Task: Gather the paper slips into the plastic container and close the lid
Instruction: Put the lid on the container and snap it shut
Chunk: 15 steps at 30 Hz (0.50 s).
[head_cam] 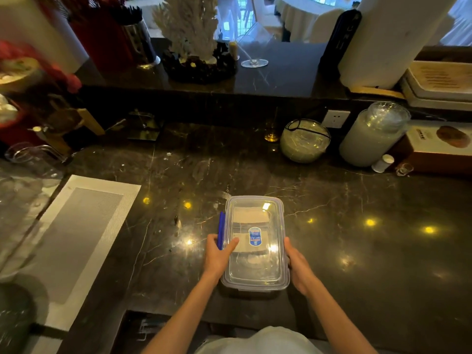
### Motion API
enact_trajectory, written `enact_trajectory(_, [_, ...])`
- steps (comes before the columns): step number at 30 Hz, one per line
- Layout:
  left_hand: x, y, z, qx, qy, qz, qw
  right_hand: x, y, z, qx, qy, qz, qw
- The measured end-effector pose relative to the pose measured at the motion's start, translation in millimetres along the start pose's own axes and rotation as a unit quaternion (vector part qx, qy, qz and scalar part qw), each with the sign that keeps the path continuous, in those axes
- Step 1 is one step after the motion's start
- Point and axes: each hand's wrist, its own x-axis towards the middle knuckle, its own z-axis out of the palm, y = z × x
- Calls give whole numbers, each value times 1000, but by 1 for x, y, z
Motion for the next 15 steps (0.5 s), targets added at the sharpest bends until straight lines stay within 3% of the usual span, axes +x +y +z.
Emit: enact_trajectory(15, [-5, -11, 16, -4, -9, 94, 996, 10, 10, -4, 17, 16, -19, 1000])
